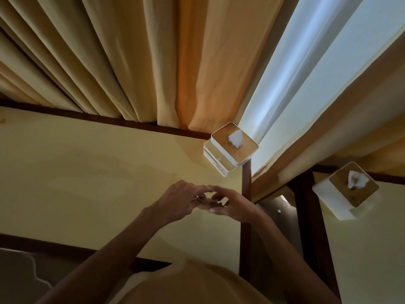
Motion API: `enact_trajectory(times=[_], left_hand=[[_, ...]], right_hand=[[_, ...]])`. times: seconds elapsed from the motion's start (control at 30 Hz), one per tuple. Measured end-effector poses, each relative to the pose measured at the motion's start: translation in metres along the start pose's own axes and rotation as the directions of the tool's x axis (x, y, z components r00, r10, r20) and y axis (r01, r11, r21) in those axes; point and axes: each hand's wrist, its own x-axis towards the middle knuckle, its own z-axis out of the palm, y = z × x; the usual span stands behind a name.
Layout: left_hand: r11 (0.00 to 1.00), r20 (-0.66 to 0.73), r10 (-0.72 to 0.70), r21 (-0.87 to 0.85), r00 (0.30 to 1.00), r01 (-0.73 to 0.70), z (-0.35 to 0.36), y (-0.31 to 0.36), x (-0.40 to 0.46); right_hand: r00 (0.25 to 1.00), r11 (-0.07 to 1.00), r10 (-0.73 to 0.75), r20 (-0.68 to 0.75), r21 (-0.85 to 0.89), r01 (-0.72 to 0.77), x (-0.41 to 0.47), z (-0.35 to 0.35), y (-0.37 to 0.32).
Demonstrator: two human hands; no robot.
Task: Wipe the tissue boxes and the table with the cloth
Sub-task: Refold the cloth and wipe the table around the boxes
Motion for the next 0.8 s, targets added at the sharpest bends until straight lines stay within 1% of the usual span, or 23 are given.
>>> enact_trajectory(times=[0.1, 0.17, 0.23, 0.33, 0.4, 0.5, 0.57, 0.63, 0.7, 0.73, 0.8], left_hand=[[0.997, -0.04, -0.017, -0.072, 0.999, 0.015, -0.005, 0.008, -0.009], [0.991, -0.073, -0.047, -0.127, 0.996, 0.037, -0.007, 0.011, -0.015], [0.98, -0.107, -0.085, -0.187, 0.991, 0.064, -0.006, 0.013, -0.022], [0.957, -0.162, -0.155, -0.269, 0.975, 0.107, -0.003, 0.019, -0.033], [0.941, -0.188, -0.197, -0.312, 0.962, 0.131, -0.002, 0.02, -0.038], [0.899, -0.19, -0.273, -0.4, 0.943, 0.18, 0.0, 0.021, -0.043], [0.876, -0.193, -0.313, -0.437, 0.93, 0.204, 0.005, 0.024, -0.043], [0.85, -0.203, -0.357, -0.475, 0.912, 0.227, 0.011, 0.026, -0.042], [0.803, -0.205, -0.418, -0.539, 0.885, 0.255, 0.018, 0.022, -0.042], [0.778, -0.199, -0.447, -0.568, 0.872, 0.27, 0.022, 0.02, -0.042], [0.73, -0.18, -0.506, -0.61, 0.844, 0.308, 0.031, 0.016, -0.043]], right_hand=[[1.0, 0.994, 0.005, 0.03, -0.106, -0.002, -0.003, 0.003, -0.011], [1.0, 0.997, 0.019, 0.004, -0.071, -0.018, -0.008, 0.006, -0.013], [0.999, 1.0, -0.004, -0.036, -0.019, 0.004, -0.015, 0.01, -0.011], [0.995, 1.0, -0.007, -0.098, 0.013, 0.009, -0.026, 0.015, -0.008], [0.996, 1.0, -0.004, -0.092, 0.019, 0.006, -0.034, 0.017, -0.009], [0.999, 1.0, 0.016, -0.044, 0.023, -0.015, -0.046, 0.02, -0.013], [0.999, 0.998, 0.031, -0.041, 0.05, -0.029, -0.052, 0.022, -0.014], [0.994, 0.997, 0.03, -0.102, 0.08, -0.022, -0.059, 0.023, -0.015], [0.97, 0.996, 0.036, -0.239, 0.094, -0.014, -0.065, 0.021, -0.013], [0.951, 0.997, 0.031, -0.306, 0.078, -0.008, -0.068, 0.019, -0.013], [0.926, 1.0, 0.006, -0.378, 0.03, 0.006, -0.072, 0.016, -0.014]])
